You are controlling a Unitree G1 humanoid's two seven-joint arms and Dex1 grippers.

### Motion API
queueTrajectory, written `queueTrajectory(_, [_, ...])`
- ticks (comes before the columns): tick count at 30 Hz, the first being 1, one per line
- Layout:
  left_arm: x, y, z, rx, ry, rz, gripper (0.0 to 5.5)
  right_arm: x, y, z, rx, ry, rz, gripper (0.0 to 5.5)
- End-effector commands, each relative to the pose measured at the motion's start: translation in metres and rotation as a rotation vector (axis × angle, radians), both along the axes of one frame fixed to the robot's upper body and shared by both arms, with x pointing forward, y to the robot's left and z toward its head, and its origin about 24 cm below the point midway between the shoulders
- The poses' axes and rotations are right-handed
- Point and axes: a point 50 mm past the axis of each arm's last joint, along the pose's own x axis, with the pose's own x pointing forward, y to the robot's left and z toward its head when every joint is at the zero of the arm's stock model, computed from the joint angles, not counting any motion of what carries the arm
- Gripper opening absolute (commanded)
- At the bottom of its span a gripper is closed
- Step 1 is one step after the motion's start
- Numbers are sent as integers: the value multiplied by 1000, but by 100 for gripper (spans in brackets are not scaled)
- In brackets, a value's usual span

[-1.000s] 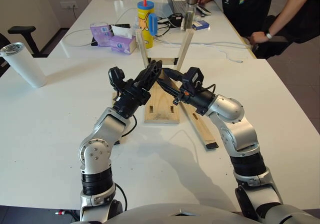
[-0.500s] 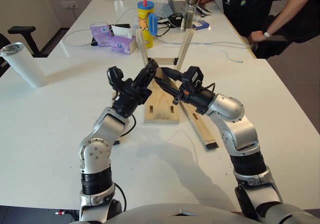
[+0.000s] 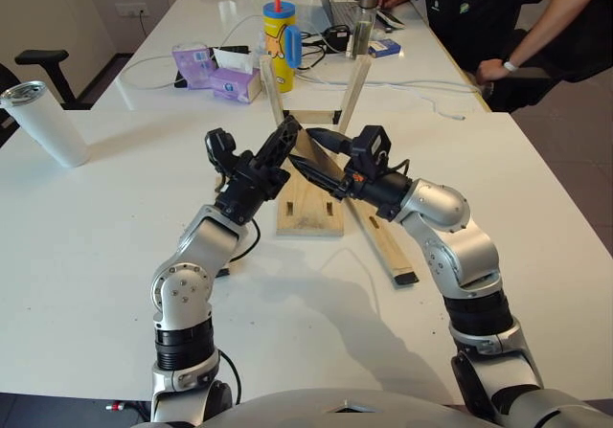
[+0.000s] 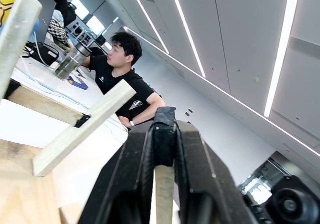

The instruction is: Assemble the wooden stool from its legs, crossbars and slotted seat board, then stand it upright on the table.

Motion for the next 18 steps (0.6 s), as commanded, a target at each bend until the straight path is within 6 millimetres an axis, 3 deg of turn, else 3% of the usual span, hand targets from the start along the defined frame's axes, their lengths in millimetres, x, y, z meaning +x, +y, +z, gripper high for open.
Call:
queueTrajectory(1, [10, 19, -11, 41, 64, 110, 45, 4, -6, 19, 78, 11, -5, 250])
queueTrajectory(5, [11, 37, -16, 91, 72, 179, 45, 11, -21, 18, 107, 47, -97, 250])
queueTrajectory(7, [10, 56, -17, 134, 69, 250, 45, 23, -38, 11, 113, 63, -256, 250])
queueTrajectory(11, [4, 81, -18, 267, 40, 290, 45, 40, -76, -27, 48, 106, -651, 250])
queueTrajectory(14, [3, 100, -14, 322, 21, 355, 45, 32, -88, -59, 14, 145, -799, 250])
queueTrajectory(18, [7, 109, -31, 443, 50, 414, 45, 10, -77, -87, 14, 188, -862, 250])
